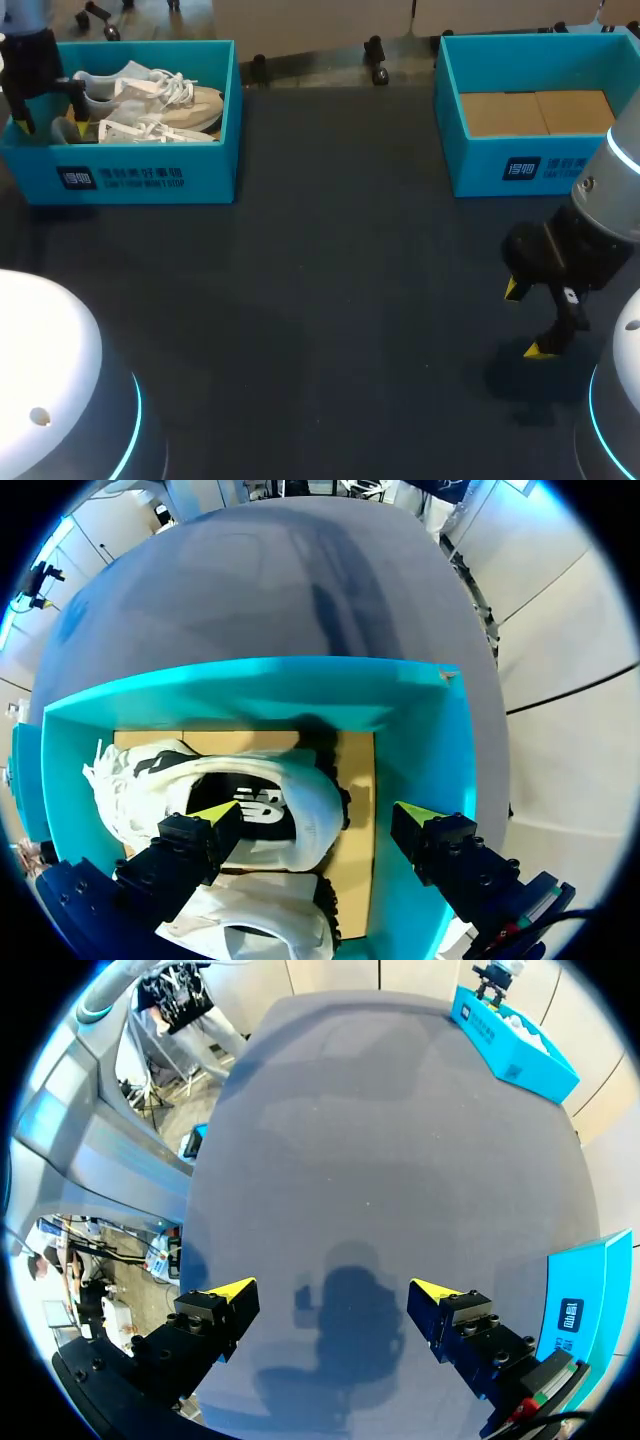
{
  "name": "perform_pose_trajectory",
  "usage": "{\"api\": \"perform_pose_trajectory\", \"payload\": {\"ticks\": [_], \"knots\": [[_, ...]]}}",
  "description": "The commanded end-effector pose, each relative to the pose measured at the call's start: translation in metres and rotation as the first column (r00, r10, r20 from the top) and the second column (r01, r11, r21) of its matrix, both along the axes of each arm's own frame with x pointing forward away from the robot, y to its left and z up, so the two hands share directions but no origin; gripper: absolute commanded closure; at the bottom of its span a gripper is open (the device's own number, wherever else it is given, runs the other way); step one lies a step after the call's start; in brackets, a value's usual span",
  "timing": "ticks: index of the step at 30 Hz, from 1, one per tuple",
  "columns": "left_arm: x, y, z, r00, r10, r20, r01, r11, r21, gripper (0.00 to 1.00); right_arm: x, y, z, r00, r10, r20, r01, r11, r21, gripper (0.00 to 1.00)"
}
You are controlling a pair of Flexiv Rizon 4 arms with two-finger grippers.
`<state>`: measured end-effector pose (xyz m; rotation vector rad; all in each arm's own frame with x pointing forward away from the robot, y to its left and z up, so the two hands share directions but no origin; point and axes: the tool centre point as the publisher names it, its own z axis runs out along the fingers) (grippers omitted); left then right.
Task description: Take the shoe out of the shoebox, open the shoe tongue, remove and reinsert the insole, then place the shoe into the shoebox
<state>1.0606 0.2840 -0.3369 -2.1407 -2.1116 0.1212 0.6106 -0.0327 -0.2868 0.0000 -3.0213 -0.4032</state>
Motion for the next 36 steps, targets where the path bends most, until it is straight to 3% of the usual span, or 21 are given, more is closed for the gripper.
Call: {"api": "perform_pose_trajectory", "payload": {"ticks": [1,22,36], "knots": [[0.0,0.0,-0.005,1.0,0.007,0.01,-0.007,1.0,0.002,0.0,0.0,0.001,-0.001,1.0,0.0,0.0,0.0,1.0,-0.001,0.0],[-0.004,-0.002,-0.026,0.999,0.04,0.028,-0.041,0.999,0.022,0.0,0.0,0.001,-0.001,1.0,0.0,0.0,0.0,1.0,-0.001,0.0],[-0.004,-0.005,-0.04,0.998,0.048,0.038,-0.05,0.998,0.048,0.16,0.0,0.001,-0.001,1.0,0.0,0.0,0.0,1.0,-0.001,0.0]]}}
